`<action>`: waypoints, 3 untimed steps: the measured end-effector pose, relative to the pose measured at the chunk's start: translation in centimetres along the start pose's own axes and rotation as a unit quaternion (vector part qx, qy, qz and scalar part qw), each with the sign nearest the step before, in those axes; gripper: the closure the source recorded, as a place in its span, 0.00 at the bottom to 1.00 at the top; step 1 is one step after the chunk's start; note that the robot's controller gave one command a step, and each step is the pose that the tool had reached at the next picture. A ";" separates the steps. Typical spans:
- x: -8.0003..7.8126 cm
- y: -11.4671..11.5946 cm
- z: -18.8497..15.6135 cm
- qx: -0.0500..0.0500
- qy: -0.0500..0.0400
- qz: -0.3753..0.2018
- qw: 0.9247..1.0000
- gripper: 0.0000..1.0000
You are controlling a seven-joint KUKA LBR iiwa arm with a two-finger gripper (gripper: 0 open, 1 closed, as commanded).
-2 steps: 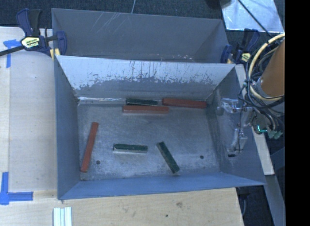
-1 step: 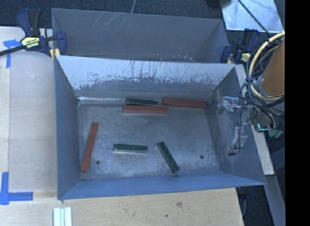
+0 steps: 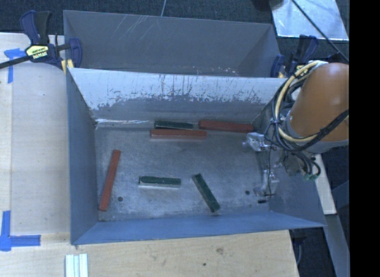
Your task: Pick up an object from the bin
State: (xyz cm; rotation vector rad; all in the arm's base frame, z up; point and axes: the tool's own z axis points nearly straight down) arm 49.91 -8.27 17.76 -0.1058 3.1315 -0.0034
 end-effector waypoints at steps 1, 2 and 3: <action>-2.1 0.3 10.8 -0.001 0.002 -0.022 1.000 1.00; -2.1 0.3 10.8 -0.001 0.002 -0.022 1.000 0.00; -2.1 0.3 10.8 -0.001 0.002 -0.023 1.000 0.00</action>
Offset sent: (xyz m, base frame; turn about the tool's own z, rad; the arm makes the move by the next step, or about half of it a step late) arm 0.0000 0.0000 0.0000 0.0000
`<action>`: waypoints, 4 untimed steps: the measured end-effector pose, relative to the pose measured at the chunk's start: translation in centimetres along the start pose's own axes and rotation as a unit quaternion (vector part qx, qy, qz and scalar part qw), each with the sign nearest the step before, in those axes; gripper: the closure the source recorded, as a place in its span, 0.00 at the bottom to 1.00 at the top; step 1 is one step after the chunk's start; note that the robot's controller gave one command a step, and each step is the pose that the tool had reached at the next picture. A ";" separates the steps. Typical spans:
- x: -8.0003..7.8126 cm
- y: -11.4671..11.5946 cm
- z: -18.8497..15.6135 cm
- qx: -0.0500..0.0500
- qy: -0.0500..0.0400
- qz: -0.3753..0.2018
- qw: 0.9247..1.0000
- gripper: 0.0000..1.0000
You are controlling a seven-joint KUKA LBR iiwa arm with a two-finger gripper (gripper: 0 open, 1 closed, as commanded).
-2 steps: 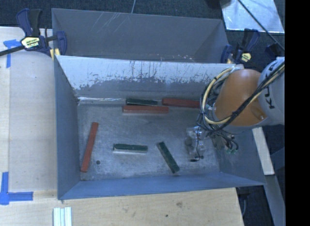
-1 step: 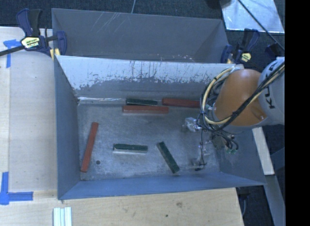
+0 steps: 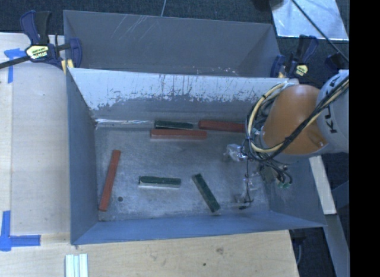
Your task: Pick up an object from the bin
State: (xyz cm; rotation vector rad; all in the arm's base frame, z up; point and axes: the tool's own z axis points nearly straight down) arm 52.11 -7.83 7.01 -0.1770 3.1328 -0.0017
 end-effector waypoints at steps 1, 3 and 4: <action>-1.6 3.4 -1.7 0.000 0.001 0.013 1.000 0.00; -2.7 9.0 -1.9 -0.001 0.000 -0.221 0.975 0.00; -2.2 10.6 -1.6 -0.001 0.001 -0.161 0.987 0.00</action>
Offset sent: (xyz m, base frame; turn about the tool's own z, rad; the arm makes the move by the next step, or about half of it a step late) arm 0.0496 0.0690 0.0168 -0.3918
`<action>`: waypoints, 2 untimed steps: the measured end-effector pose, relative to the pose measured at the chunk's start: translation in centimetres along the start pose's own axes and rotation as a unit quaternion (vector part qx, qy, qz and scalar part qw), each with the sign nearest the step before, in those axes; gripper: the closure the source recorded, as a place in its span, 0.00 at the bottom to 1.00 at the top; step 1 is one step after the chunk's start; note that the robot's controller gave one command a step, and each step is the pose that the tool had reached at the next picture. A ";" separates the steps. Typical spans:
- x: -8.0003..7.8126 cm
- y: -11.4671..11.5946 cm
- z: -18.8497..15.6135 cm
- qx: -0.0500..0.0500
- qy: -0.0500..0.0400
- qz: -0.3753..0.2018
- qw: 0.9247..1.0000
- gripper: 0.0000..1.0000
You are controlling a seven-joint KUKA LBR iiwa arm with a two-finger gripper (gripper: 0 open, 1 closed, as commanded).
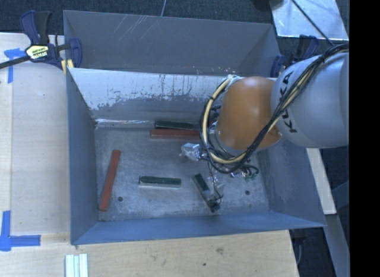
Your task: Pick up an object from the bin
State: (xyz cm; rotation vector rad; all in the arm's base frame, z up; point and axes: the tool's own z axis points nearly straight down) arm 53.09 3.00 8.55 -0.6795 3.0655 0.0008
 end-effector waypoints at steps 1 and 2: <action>-1.1 2.5 0.2 0.001 -0.001 -0.111 0.994 0.00; -2.8 8.5 1.5 0.000 -0.001 -0.152 0.988 1.00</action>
Offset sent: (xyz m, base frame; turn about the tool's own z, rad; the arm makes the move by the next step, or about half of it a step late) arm -0.0112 0.0882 -0.0155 -0.3044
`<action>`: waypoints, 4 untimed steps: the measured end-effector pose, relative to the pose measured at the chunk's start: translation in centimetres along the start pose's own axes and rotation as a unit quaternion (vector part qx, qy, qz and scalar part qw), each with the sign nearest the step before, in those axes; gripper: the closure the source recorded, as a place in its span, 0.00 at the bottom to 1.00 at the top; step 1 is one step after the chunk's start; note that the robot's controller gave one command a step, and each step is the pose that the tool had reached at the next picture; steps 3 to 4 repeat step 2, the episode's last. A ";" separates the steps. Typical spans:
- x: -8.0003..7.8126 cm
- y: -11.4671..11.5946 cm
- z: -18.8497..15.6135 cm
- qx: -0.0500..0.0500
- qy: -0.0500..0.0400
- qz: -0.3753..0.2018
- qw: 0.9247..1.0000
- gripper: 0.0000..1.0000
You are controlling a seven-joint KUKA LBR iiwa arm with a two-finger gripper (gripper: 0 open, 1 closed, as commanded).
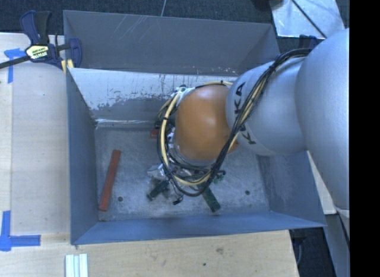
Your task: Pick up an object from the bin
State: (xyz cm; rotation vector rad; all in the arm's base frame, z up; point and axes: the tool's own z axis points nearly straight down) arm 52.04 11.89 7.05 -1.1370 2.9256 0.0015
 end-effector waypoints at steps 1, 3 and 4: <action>0.0 0.0 0.0 0.000 0.000 0.000 1.000 1.00; -0.4 -0.6 -21.4 0.002 -0.003 0.011 1.000 1.00; -0.4 -0.6 -21.4 0.002 -0.003 0.011 1.000 1.00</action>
Offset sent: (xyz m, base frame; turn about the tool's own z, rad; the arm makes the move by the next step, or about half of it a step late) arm 0.0051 -0.0020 0.2102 0.0174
